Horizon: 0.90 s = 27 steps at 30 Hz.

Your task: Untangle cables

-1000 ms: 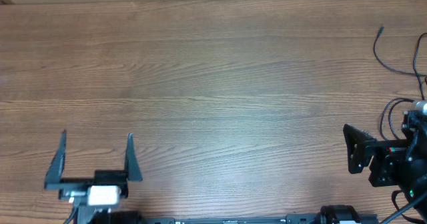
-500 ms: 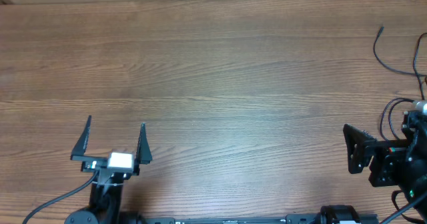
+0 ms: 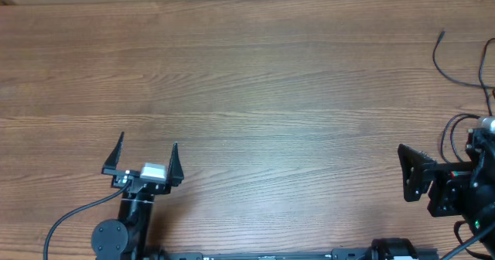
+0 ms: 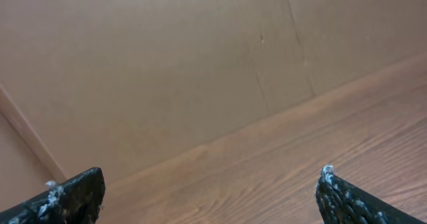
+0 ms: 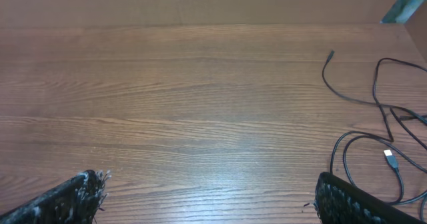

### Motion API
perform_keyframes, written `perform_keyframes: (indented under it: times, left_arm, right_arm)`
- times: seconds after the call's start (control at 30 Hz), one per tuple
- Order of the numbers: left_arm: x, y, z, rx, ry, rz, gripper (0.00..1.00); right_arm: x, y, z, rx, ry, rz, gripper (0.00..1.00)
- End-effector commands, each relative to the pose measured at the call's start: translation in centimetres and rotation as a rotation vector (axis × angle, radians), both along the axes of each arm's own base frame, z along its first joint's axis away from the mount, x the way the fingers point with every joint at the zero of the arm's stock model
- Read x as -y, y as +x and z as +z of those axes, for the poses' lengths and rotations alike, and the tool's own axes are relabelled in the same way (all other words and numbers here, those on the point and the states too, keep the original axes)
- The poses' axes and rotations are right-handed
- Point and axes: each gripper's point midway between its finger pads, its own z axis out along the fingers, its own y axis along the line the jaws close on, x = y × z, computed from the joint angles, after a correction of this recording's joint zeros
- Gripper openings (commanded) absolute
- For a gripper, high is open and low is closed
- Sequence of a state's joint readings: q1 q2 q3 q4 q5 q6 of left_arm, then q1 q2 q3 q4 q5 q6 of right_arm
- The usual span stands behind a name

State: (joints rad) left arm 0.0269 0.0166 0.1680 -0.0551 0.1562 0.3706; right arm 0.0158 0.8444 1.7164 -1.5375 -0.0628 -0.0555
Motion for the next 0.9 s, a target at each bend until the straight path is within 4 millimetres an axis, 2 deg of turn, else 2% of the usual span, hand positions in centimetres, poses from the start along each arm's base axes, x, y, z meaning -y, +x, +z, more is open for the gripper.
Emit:
perform_keyframes:
  times: [0.0,0.13,0.33,0.47,0.67,0.87]
  left_arm:
    - [-0.2,0.5,-1.4,0.013,0.012,0.009,1.0]
    - [-0.3,1.1,-2.8,0.06,0.065,0.022,1.0]
    - [-0.3,1.2,-3.9,0.02,0.155,0.03,1.0]
    - [-0.7,1.3,-5.0,-0.024,0.179,0.045,1.0]
    - [-1.9,1.3,-8.0,-0.151,0.163,0.094,1.0]
    - [-2.2,1.3,-8.0,-0.156,0.129,0.106,0.99]
  right_arm:
    - [0.1,0.0,0.2,0.009,-0.002,-0.003,1.0]
    - [0.1,0.0,0.2,0.009,-0.002,-0.003,1.0]
    - [0.1,0.0,0.2,0.009,-0.002,-0.003,1.0]
    - [0.1,0.0,0.2,0.009,-0.002,-0.003,1.0]
    - [0.1,0.0,0.2,0.009,-0.002,-0.003,1.0]
    - [0.1,0.0,0.2,0.009,-0.002,-0.003,1.0]
